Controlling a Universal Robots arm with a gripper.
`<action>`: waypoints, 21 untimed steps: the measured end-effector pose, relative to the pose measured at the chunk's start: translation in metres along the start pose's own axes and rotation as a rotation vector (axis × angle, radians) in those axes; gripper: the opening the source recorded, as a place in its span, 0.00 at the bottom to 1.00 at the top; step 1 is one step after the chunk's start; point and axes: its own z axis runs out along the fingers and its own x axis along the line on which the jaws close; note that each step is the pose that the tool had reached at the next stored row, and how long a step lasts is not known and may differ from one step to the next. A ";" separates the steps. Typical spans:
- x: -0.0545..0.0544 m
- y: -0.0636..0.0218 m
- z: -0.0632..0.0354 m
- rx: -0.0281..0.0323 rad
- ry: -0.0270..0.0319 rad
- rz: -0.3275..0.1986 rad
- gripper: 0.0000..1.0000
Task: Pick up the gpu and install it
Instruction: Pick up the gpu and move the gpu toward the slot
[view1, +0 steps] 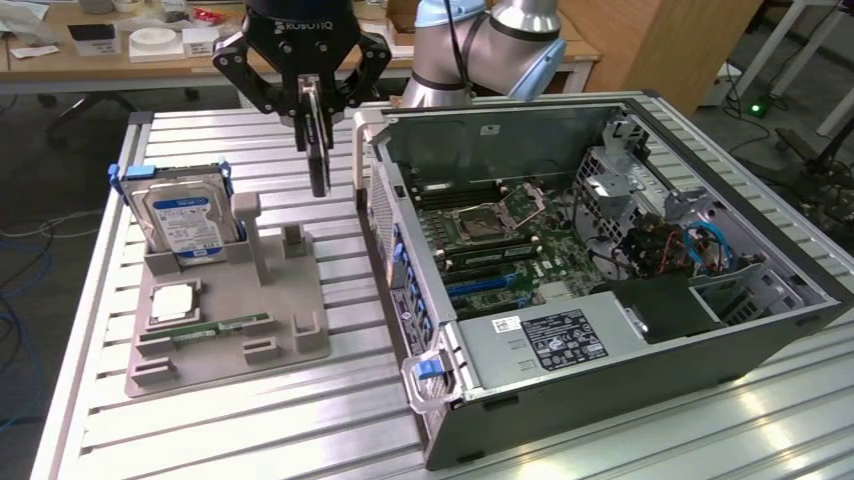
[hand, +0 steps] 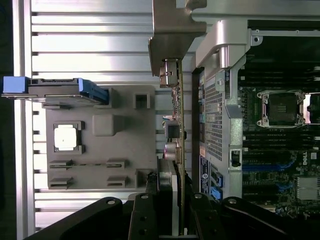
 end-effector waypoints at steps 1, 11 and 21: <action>-0.001 0.0000 0.0000 0.0000 0.0000 0.000 0.28; -0.010 0.0002 0.0003 0.0000 0.0000 0.000 0.28; -0.017 0.0004 0.0005 -0.0001 -0.0001 0.000 0.28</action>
